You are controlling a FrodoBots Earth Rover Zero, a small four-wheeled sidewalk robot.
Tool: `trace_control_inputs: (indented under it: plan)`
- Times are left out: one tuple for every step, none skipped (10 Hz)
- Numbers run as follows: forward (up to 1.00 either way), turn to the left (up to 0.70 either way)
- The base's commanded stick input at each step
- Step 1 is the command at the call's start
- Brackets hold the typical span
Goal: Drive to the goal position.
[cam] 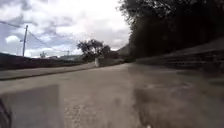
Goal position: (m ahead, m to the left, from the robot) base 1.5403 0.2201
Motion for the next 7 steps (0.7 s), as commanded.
trace_control_inputs:
  plan:
    - [0.7,0.0]
    - [0.7,0.0]
    - [0.7,0.0]
    - [0.7,0.0]
    - [0.7,0.0]
    - [0.7,0.0]
    - [0.7,0.0]
